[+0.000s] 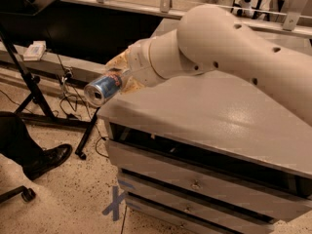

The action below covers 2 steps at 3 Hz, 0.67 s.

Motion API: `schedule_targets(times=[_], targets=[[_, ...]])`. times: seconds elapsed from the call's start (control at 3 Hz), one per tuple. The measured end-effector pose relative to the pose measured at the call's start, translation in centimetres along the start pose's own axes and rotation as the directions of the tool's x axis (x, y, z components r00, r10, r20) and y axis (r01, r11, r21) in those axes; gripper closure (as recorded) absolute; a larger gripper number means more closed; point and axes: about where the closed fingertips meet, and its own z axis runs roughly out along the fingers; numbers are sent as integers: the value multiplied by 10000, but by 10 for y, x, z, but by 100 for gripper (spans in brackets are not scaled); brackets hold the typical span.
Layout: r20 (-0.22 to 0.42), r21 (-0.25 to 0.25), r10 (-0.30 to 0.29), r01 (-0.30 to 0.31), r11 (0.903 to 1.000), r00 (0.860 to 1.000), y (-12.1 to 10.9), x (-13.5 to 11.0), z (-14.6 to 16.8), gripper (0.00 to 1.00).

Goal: Place redbull can upright

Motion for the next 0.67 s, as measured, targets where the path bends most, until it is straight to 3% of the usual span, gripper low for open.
schedule_targets(times=[0.33, 0.67], targets=[[435, 291, -211, 198, 9994, 9988, -8, -9, 0, 100], [591, 1342, -1380, 1291, 9825, 9887, -29, -5, -4, 100]])
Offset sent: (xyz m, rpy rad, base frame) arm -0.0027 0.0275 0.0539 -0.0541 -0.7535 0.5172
